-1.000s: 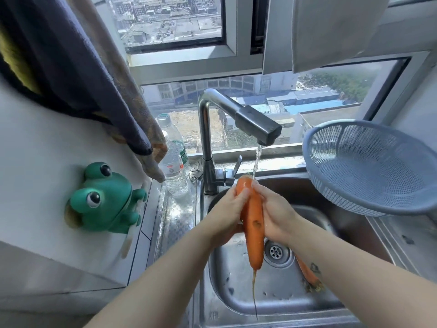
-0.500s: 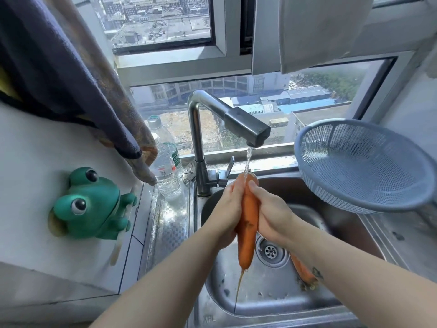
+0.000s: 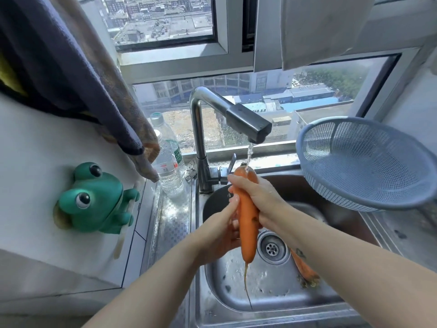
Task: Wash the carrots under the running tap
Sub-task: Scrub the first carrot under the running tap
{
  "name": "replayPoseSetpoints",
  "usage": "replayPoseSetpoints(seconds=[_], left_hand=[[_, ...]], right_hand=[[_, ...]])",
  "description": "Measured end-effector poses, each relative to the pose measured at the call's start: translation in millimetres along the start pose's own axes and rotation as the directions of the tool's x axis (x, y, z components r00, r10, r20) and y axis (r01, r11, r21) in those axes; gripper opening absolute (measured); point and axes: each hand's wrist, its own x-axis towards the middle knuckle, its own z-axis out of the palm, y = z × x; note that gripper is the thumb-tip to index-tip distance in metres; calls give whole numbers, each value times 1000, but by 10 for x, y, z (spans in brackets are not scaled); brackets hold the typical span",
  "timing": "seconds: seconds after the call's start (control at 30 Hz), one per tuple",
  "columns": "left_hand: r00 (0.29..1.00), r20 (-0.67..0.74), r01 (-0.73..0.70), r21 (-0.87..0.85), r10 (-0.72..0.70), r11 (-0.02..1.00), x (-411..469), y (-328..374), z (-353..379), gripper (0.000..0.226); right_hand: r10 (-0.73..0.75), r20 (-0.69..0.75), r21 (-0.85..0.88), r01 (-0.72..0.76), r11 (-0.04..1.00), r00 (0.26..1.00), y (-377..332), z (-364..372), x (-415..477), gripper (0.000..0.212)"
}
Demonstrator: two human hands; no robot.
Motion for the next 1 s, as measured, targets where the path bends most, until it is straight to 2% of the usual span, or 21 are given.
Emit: replayPoseSetpoints(seconds=[0.07,0.13,0.2,0.27,0.33,0.4,0.47,0.53,0.6,0.63,0.73,0.8,0.87,0.93,1.0], left_hand=[[1000,21,23,43,-24,999,-15,10,10,80],[998,48,46,14,-47,999,-32,24,29,76],[997,59,53,-62,-49,997,-59,47,77,62],[1000,22,3,-64,-2,998,-45,20,103,43],[995,-38,-88,3,88,996,0,13,113,28],[975,-114,-172,140,189,975,61,32,110,26],[934,-186,-227,346,303,911,112,90,113,28],[878,-221,-253,538,424,804,157,151,112,21],[848,-217,-260,626,484,735,193,181,98,15],[845,-215,-246,656,489,714,205,184,84,20],[867,-186,-215,696,462,685,204,187,36,22],[919,-108,-243,600,378,762,184,165,10,17],[971,-5,-221,363,239,905,135,123,2,16],[994,44,-108,108,104,988,89,99,-11,27],[999,50,5,-90,0,996,51,115,-37,44]], right_hand=[[18,-47,12,-18,1000,999,6,12,37,40],[25,-96,70,-19,997,995,15,6,64,43],[54,-157,189,-24,982,986,4,-58,106,48],[96,-200,329,-26,944,975,-54,-161,138,55],[103,-234,426,7,905,967,-128,-276,149,41],[68,-223,467,45,883,972,-200,-365,128,25],[28,-210,434,67,898,977,-271,-433,96,27],[17,-184,327,45,944,983,-321,-509,40,49],[34,-152,190,-5,982,988,-355,-601,-29,49],[35,-139,133,-17,991,990,-369,-638,-66,43],[-20,-116,5,20,1000,993,-352,-739,-103,39],[-61,-97,-14,60,998,993,-315,-777,-112,42],[-63,-54,20,64,998,997,-297,-782,-125,51],[-61,3,90,61,994,998,-287,-752,-128,46],[-58,45,151,50,987,997,-274,-701,-113,34]])
